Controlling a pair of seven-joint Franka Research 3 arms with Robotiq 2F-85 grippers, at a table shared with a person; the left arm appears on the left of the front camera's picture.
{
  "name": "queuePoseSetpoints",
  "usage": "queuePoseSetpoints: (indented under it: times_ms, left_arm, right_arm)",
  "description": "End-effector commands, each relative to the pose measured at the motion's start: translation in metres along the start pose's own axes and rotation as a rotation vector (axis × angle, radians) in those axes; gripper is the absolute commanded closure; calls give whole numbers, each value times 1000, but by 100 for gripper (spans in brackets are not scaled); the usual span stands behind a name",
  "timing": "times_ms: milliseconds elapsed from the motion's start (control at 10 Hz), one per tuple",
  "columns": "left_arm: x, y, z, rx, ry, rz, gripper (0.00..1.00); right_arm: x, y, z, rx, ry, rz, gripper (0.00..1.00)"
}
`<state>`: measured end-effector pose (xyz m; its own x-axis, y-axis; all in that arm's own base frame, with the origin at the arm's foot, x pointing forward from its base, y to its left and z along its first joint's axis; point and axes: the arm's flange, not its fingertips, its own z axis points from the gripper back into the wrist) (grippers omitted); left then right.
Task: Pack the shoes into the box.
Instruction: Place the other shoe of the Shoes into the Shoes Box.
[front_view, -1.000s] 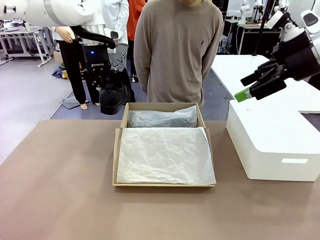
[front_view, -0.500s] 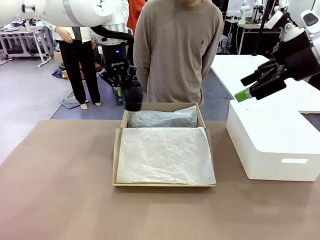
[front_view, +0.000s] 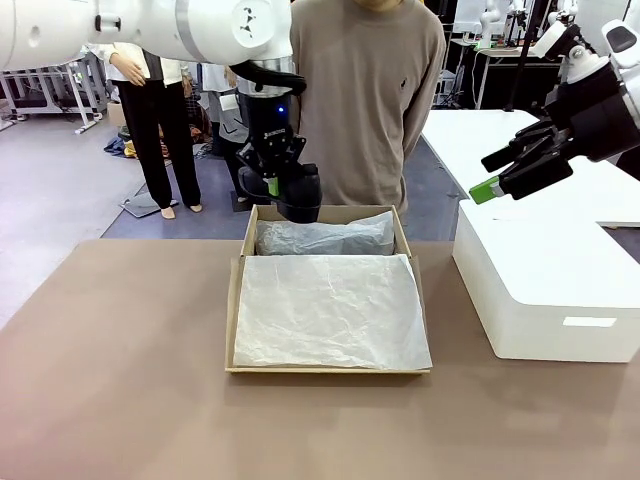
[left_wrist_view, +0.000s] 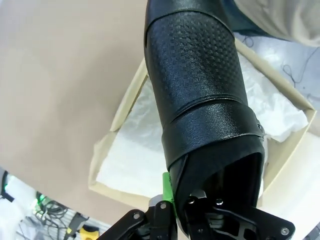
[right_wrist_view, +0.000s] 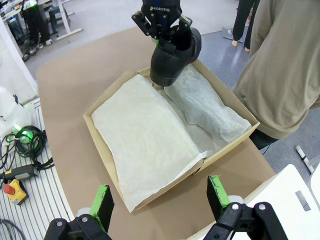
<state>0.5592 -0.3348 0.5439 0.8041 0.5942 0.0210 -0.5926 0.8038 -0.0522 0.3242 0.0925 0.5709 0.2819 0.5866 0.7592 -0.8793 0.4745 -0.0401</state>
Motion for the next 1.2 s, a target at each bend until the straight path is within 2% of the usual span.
queuePoseSetpoints:
  times_ms: [0, 600, 800, 1100]
  left_arm:
    - [5, 6, 3, -3, 8, -12, 100]
    - [3, 0, -3, 4, 3, 0, 100]
    - [-7, -16, -3, -2, -71, 226, 100]
    - [-29, -40, 1, -7, -103, 433, 100]
  right_arm:
    - [1, -2, 0, 13, -21, 9, 0]
    - [1, -2, 0, 13, -21, 9, 0]
    - [1, -2, 0, 13, -21, 9, 0]
    - [1, -2, 0, 13, -21, 9, 0]
